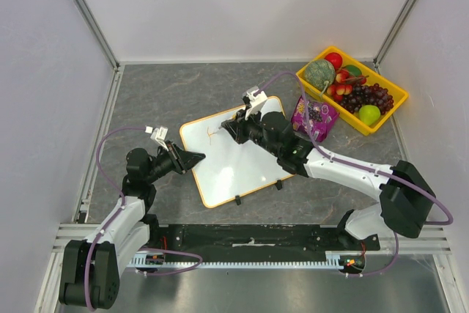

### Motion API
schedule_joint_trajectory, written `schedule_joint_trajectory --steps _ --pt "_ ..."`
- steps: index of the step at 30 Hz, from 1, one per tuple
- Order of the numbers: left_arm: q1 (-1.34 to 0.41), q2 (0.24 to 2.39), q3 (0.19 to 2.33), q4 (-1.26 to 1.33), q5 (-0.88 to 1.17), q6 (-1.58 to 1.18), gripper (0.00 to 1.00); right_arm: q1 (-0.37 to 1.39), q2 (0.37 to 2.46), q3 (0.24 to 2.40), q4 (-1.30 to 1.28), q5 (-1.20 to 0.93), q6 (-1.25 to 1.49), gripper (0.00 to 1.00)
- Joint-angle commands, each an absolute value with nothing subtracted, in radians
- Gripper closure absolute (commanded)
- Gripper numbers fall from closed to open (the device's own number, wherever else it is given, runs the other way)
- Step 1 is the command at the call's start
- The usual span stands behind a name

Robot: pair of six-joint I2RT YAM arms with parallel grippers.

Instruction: Write a sentence on the whiteboard

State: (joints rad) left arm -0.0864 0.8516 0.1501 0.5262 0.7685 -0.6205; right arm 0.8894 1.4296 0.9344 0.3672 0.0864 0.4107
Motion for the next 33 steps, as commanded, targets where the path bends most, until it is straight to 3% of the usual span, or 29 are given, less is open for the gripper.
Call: schedule_joint_trajectory --steps 1,33 --pt "-0.092 0.856 0.141 0.535 0.787 -0.543 0.98 0.876 1.416 0.956 0.311 0.161 0.371 1.00" --pt "-0.094 0.867 0.143 0.541 0.793 -0.545 0.98 0.847 1.450 0.986 0.354 0.061 0.416 1.00"
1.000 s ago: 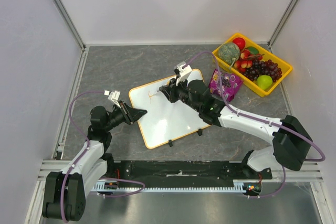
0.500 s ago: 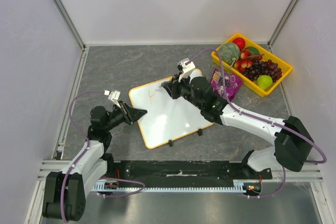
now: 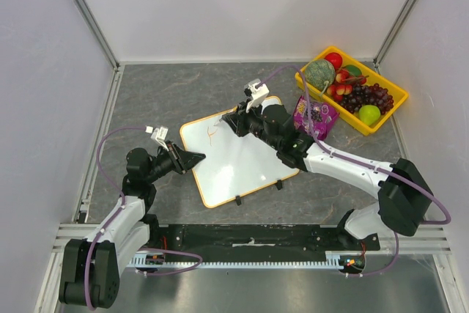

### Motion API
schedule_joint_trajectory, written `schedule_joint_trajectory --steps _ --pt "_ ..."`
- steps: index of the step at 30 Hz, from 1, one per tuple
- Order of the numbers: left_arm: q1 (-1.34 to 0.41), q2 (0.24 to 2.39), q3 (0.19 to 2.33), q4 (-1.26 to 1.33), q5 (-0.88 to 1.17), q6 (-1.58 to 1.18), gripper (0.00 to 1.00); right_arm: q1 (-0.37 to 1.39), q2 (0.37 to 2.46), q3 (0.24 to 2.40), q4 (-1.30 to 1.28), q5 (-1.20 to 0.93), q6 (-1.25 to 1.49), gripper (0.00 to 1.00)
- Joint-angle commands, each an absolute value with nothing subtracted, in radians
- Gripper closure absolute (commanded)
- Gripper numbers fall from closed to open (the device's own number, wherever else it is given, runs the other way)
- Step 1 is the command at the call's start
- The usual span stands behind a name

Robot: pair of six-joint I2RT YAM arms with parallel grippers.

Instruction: Write a sentence on the whiteboard

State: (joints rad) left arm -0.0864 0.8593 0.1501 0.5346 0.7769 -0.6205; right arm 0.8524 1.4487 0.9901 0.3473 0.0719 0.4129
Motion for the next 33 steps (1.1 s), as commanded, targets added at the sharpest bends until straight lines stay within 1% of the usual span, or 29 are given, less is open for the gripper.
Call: schedule_joint_trajectory --steps 1,20,33 --pt "-0.091 0.867 0.143 0.541 0.796 -0.545 0.98 0.847 1.448 0.977 0.351 0.061 0.417 1.00" --pt "-0.091 0.864 0.143 0.542 0.793 -0.545 0.98 0.847 1.394 0.847 0.324 0.003 0.416 1.00" --pt "-0.092 0.867 0.143 0.543 0.793 -0.543 0.98 0.842 1.302 0.873 0.360 -0.041 0.417 1.00"
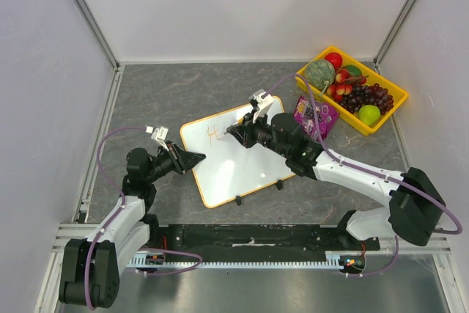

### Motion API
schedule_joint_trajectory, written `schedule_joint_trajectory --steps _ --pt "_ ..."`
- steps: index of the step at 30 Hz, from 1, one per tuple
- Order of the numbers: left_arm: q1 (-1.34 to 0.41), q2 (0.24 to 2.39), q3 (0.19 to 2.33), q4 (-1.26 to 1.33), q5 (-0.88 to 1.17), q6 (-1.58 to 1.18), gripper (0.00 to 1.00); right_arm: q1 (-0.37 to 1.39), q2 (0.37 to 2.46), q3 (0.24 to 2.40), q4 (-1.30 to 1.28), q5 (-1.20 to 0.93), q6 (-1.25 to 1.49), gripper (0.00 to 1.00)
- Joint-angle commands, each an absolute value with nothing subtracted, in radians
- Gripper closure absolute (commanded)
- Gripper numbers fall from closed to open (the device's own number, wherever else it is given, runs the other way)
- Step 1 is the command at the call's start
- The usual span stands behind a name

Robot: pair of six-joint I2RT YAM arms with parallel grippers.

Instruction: Write a sentence on the whiteboard

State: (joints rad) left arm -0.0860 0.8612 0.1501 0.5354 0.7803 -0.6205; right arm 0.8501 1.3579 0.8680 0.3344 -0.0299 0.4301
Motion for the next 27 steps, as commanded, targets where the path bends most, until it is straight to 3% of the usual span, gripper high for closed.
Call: schedule_joint_trajectory --steps 1,27 --pt "-0.092 0.867 0.143 0.543 0.793 -0.543 0.98 0.836 1.301 0.873 0.367 -0.040 0.420 1.00" --pt "-0.092 0.865 0.143 0.541 0.792 -0.543 0.98 0.775 1.396 0.865 0.390 -0.104 0.460 1.00"
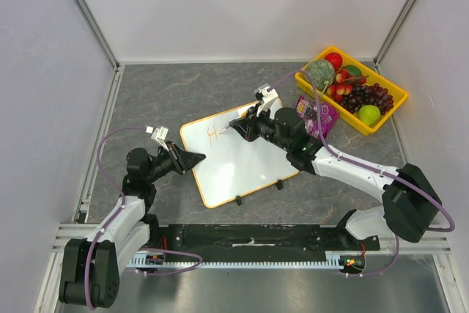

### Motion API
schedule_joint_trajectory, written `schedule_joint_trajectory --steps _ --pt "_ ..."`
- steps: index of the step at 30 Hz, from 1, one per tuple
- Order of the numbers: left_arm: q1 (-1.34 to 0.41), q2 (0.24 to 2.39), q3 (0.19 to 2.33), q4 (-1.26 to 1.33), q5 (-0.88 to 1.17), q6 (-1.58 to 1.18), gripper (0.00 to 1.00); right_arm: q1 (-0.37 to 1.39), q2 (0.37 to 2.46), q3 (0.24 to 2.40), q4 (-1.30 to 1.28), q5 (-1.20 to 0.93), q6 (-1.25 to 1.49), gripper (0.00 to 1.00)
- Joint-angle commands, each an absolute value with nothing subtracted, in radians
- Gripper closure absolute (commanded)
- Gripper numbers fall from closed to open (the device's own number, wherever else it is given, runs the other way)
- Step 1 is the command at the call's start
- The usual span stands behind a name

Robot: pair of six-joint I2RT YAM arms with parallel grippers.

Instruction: Write a sentence on the whiteboard

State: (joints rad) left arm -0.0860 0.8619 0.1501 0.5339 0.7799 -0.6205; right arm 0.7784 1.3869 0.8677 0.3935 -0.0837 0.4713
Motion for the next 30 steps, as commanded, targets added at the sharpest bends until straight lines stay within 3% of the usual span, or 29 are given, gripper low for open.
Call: schedule_joint_trajectory --steps 1,13,30 --pt "-0.094 0.867 0.144 0.541 0.793 -0.543 0.98 0.775 1.393 0.859 0.387 -0.107 0.460 1.00" --pt "-0.091 0.870 0.144 0.543 0.793 -0.543 0.98 0.775 1.359 0.802 0.365 -0.094 0.459 1.00" --pt "-0.092 0.867 0.146 0.543 0.795 -0.543 0.98 0.765 1.376 0.893 0.359 -0.006 0.466 1.00"
